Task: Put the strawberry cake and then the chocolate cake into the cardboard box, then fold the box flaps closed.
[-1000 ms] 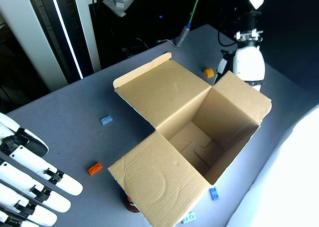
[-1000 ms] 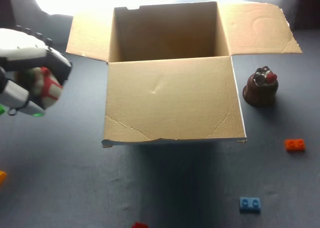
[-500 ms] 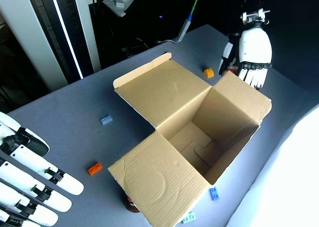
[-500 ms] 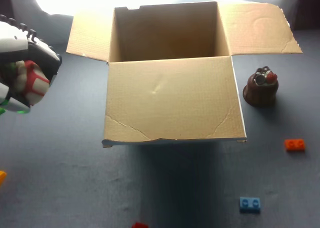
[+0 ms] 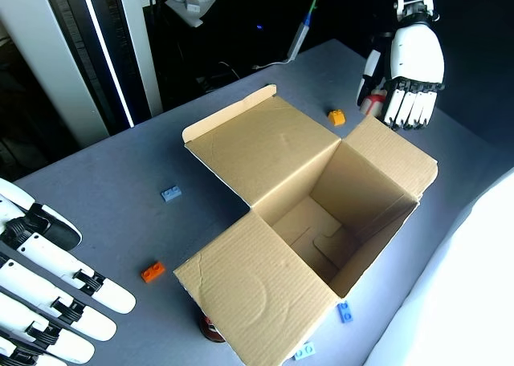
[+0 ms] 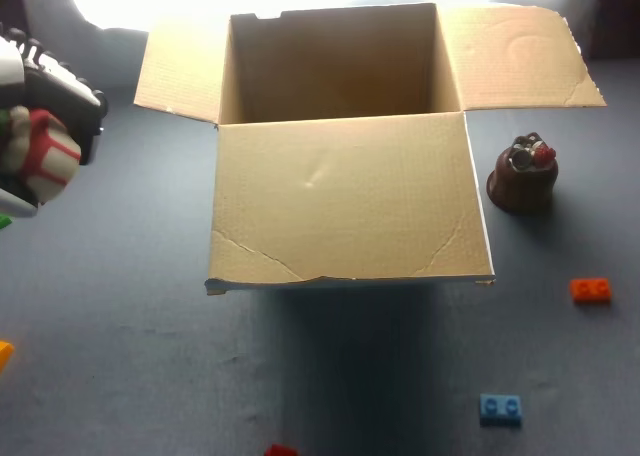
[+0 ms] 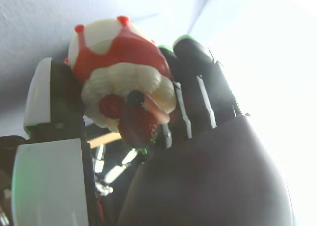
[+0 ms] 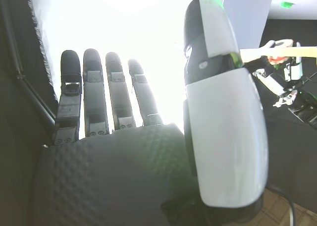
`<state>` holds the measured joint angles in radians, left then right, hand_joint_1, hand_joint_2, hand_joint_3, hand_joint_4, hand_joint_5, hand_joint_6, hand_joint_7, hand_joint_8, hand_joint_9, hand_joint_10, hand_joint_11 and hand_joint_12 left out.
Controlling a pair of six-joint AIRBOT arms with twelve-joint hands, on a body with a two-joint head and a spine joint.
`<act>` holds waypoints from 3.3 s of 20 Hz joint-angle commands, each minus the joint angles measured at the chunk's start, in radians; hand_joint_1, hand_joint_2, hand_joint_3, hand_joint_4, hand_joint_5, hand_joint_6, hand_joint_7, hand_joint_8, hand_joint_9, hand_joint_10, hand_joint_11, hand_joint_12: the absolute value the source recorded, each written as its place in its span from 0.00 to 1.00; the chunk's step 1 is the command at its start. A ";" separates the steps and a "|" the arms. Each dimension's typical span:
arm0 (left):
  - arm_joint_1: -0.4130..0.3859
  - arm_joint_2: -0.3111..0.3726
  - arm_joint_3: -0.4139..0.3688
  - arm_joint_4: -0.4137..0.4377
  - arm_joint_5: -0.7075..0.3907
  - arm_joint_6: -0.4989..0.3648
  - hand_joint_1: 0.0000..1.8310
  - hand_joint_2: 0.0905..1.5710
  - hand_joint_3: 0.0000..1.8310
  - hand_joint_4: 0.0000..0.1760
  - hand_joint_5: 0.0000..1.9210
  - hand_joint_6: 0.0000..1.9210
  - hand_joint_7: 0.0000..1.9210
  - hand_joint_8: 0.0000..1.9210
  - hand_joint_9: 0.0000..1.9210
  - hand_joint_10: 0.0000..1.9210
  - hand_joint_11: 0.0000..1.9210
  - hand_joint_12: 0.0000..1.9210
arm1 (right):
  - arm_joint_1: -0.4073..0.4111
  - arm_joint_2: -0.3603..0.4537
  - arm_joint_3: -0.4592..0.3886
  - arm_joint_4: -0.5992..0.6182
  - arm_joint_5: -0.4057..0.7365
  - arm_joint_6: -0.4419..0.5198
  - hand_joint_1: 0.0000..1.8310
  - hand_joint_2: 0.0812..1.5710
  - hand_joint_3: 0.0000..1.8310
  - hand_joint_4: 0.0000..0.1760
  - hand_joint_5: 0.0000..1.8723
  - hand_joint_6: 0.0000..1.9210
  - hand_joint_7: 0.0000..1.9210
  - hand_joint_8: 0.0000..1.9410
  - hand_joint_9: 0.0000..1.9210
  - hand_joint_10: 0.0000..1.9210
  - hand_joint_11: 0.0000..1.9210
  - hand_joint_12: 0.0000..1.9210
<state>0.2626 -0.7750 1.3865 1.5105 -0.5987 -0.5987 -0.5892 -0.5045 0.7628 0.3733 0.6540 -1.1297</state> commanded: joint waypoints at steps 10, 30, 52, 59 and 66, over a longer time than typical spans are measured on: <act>-0.097 0.056 -0.036 0.038 -0.068 -0.085 0.59 0.85 0.00 0.10 0.29 0.82 0.30 0.87 0.21 0.90 0.17 1.00 | 0.004 0.017 0.006 0.000 0.124 0.001 0.49 0.65 0.00 0.00 0.06 0.00 0.10 0.00 0.13 0.00 0.00 0.36; -0.220 0.070 -0.189 0.049 0.048 -0.111 0.60 0.84 0.00 0.00 0.29 0.78 0.33 0.86 0.21 0.91 0.18 1.00 | 0.002 0.018 0.006 0.000 0.126 0.001 0.49 0.65 0.00 0.00 0.07 0.00 0.11 0.00 0.14 0.00 0.00 0.36; -0.306 -0.099 -0.203 0.189 0.220 -0.146 0.60 0.84 0.00 0.01 0.29 0.80 0.32 0.86 0.22 0.88 0.18 1.00 | 0.001 0.020 0.006 0.000 0.130 0.001 0.49 0.65 0.00 0.00 0.06 0.00 0.10 0.00 0.14 0.00 0.00 0.42; -0.278 -0.132 -0.239 0.181 0.278 -0.200 0.59 0.84 0.00 0.04 0.29 0.81 0.33 0.85 0.22 0.88 0.17 1.00 | 0.000 0.020 0.006 0.000 0.130 0.001 0.48 0.66 0.00 0.00 0.07 0.00 0.11 0.00 0.14 0.00 0.00 0.45; -0.281 -0.159 -0.222 0.159 0.304 -0.161 0.59 0.84 0.00 0.07 0.29 0.81 0.32 0.85 0.22 0.87 0.17 1.00 | 0.000 0.018 0.006 0.000 0.129 0.001 0.47 0.67 0.00 0.00 0.07 0.00 0.11 0.00 0.15 0.00 0.00 0.46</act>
<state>-0.0074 -0.9333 1.1606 1.6947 -0.3145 -0.7467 -0.5964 -0.5003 0.7628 0.3740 0.6628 -1.1294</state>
